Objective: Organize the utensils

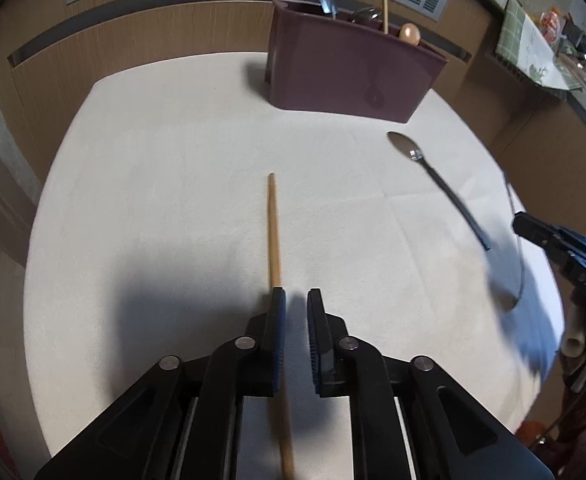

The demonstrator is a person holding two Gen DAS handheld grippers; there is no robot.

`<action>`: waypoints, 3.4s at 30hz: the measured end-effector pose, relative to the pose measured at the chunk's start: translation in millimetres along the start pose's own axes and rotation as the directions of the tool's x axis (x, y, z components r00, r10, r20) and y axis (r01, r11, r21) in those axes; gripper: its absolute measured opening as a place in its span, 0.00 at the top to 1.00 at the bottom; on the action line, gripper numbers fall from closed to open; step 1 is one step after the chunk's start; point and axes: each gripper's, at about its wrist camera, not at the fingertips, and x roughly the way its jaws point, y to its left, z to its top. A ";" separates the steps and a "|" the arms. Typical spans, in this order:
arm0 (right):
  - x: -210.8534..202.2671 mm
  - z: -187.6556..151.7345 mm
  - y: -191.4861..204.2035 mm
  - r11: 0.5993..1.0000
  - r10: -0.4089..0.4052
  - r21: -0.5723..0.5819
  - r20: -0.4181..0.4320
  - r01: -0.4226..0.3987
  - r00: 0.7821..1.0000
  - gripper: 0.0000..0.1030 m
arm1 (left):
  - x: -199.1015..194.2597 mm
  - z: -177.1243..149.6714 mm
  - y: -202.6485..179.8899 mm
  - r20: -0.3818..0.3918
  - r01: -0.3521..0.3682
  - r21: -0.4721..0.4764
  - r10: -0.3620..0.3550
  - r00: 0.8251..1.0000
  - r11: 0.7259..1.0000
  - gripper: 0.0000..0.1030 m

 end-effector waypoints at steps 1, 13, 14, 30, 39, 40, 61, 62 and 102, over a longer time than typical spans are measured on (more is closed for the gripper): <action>0.9 0.2 0.5 1.000 0.001 -0.001 -0.002 -0.001 1.000 0.92 | 2.5 1.0 -0.1 0.005 -0.036 0.011 0.036 0.999 0.999 0.83; 10.9 -2.9 14.9 0.999 0.039 -0.030 -0.031 -0.040 0.999 0.92 | 25.3 23.5 -8.5 -0.006 -0.071 0.075 0.072 0.997 0.995 0.85; 11.3 -2.9 15.8 0.999 0.039 -0.030 -0.031 -0.040 0.999 0.92 | 26.9 25.8 -8.9 -0.001 -0.071 0.074 0.071 0.997 0.995 0.87; -24.5 9.3 14.4 0.999 0.037 -0.012 0.072 -0.037 0.997 0.92 | -80.2 24.6 -22.5 0.336 0.107 -0.007 -0.098 0.937 0.994 0.95; -36.5 16.1 11.7 1.000 0.027 -0.005 0.115 -0.027 0.993 0.98 | -97.9 32.7 -27.7 0.387 0.119 0.003 -0.111 0.915 0.993 0.95; -38.5 18.0 10.9 0.999 0.033 -0.005 0.124 -0.032 0.992 0.98 | -103.0 36.8 -29.1 0.401 0.119 0.006 -0.112 0.909 0.993 0.95; 32.6 24.8 18.2 0.989 0.100 -0.090 -0.142 -0.114 0.985 0.80 | -97.4 37.4 -5.0 0.404 0.157 -0.070 -0.115 0.907 0.985 0.95; 29.9 20.7 19.0 0.988 0.102 -0.099 -0.138 -0.116 0.985 0.80 | -95.2 33.6 -1.9 0.398 0.159 -0.079 -0.115 0.910 0.984 0.95; -75.4 51.7 29.8 0.990 -0.010 -0.132 0.235 0.042 0.972 0.76 | -118.6 14.2 -2.0 0.436 0.180 -0.090 -0.124 0.892 0.980 0.95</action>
